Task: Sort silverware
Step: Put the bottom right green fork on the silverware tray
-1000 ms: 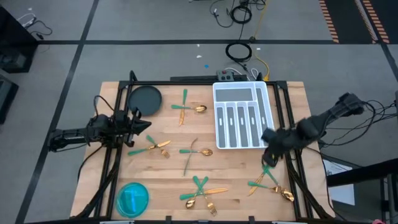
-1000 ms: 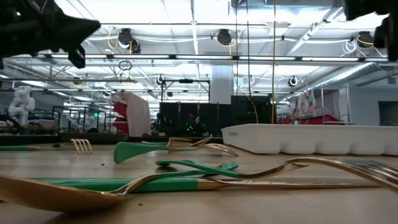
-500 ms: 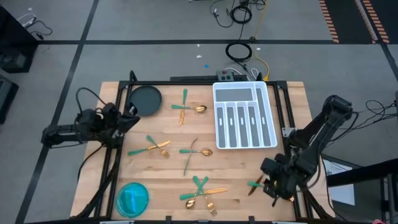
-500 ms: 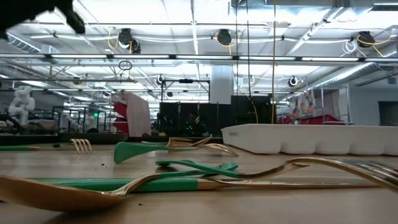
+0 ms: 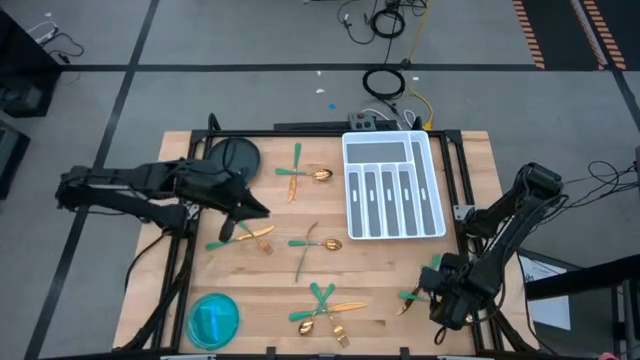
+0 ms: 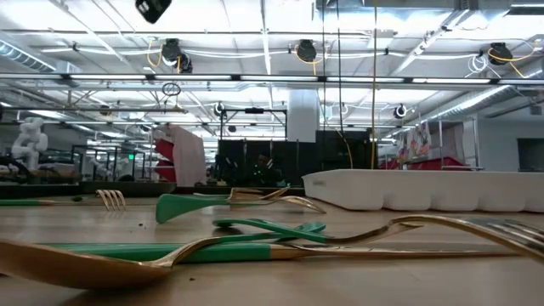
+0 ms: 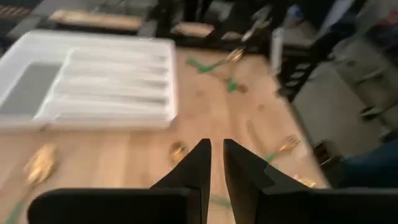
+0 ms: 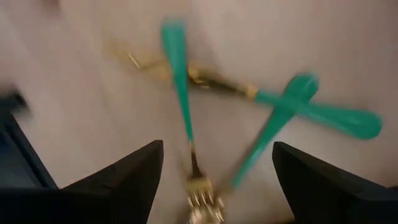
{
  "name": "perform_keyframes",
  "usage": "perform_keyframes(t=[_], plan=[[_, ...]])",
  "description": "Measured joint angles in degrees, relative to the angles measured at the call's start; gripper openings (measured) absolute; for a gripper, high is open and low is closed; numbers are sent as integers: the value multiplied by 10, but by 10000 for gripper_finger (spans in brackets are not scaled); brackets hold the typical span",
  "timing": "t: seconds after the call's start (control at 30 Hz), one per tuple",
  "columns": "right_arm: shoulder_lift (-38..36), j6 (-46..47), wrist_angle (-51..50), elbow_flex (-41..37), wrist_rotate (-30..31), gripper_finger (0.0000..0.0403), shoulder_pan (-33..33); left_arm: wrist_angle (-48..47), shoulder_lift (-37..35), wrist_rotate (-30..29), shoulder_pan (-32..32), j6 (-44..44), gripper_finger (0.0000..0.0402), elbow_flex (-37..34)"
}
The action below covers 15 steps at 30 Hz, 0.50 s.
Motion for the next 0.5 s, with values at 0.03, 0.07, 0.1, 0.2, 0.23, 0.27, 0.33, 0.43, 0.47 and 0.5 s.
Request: perform_keyframes(t=[0.03,0.07,0.1,0.2,0.23,0.27,0.33,0.43,0.47,0.5], plan=[[9,-22,1,0,-21,297,0,12,3,9,0,-7,50,-4],[19,-39,3,0,-36,297,0,11,5,12,0,-11,50,-8],[27,-53,9,0,-45,297,0,5,6,13,0,-14,50,-11],[49,-78,31,0,-46,297,-2,9,-3,13,0,-27,50,-12],[57,-82,36,0,-43,297,-2,12,-10,13,0,-28,50,-12],[65,-87,42,0,-41,297,-2,13,-17,13,0,-31,50,-11],[79,-98,47,0,-38,297,-2,12,-30,11,0,-37,50,-11],[100,-108,47,0,-32,297,-2,16,-51,2,6,-44,50,-11],[107,-113,44,0,-29,297,-2,18,-56,-3,8,-47,50,-11],[113,-118,39,0,-26,297,-2,21,-61,-8,10,-53,50,-11]])
